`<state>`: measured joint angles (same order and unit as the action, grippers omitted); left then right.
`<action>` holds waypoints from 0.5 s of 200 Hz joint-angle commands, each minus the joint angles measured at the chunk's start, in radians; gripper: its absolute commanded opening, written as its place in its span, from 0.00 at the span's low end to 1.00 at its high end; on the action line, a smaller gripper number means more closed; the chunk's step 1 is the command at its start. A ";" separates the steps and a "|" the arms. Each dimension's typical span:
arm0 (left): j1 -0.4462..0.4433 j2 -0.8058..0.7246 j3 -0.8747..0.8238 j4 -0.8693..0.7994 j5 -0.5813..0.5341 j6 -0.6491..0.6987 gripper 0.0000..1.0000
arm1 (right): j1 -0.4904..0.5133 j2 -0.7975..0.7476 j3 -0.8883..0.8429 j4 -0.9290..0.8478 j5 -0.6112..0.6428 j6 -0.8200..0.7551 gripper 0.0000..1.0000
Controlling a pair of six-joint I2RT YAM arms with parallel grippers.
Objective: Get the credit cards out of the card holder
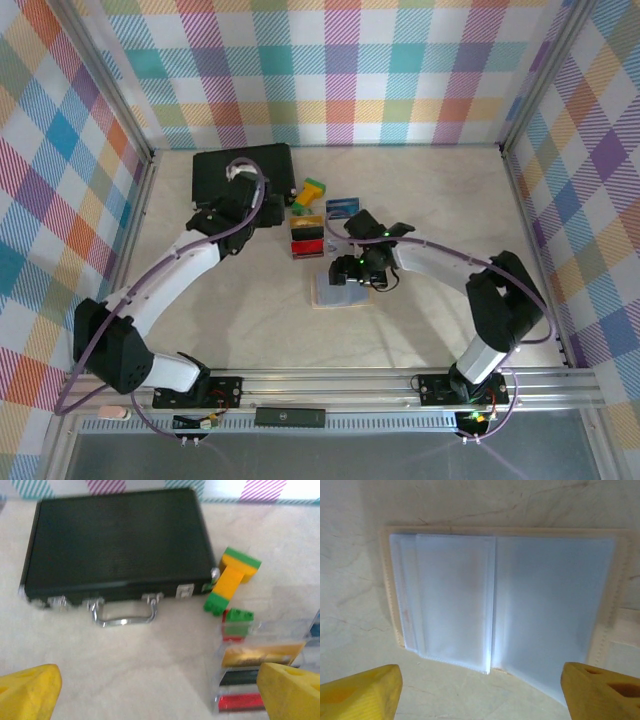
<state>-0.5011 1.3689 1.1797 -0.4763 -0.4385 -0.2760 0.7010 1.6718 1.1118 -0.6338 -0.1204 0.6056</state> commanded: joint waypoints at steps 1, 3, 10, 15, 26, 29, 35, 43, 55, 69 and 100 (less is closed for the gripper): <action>0.007 -0.052 -0.055 -0.057 0.006 -0.156 1.00 | 0.021 0.045 0.072 -0.023 0.032 0.007 0.82; 0.007 -0.053 -0.059 -0.061 0.009 -0.161 1.00 | 0.025 0.051 0.076 -0.024 0.035 0.008 0.82; 0.007 -0.059 -0.069 -0.070 0.017 -0.168 1.00 | 0.034 0.069 0.093 -0.029 0.042 0.007 0.82; 0.008 -0.061 -0.077 -0.073 0.027 -0.169 1.00 | 0.040 0.082 0.104 -0.034 0.048 0.006 0.82; 0.007 -0.061 -0.090 -0.084 0.037 -0.172 1.00 | 0.052 0.109 0.131 -0.049 0.063 0.008 0.82; 0.007 -0.061 -0.094 -0.087 0.038 -0.172 1.00 | 0.054 0.117 0.138 -0.050 0.066 0.009 0.82; 0.009 -0.060 -0.098 -0.085 0.041 -0.168 1.00 | 0.059 0.131 0.152 -0.057 0.073 0.010 0.82; 0.010 -0.057 -0.105 -0.083 0.044 -0.163 1.00 | 0.063 0.151 0.170 -0.067 0.081 0.014 0.82; 0.012 -0.052 -0.107 -0.084 0.042 -0.163 1.00 | 0.070 0.180 0.198 -0.077 0.089 0.016 0.81; 0.018 -0.046 -0.110 -0.081 0.044 -0.162 1.00 | 0.077 0.212 0.222 -0.081 0.094 0.018 0.80; 0.046 -0.052 -0.156 -0.038 0.076 -0.191 1.00 | 0.083 0.267 0.258 -0.088 0.092 0.025 0.77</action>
<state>-0.4839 1.3266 1.0706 -0.5392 -0.3943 -0.4309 0.7753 1.9015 1.3319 -0.6762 -0.0414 0.6167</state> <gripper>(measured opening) 0.997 0.777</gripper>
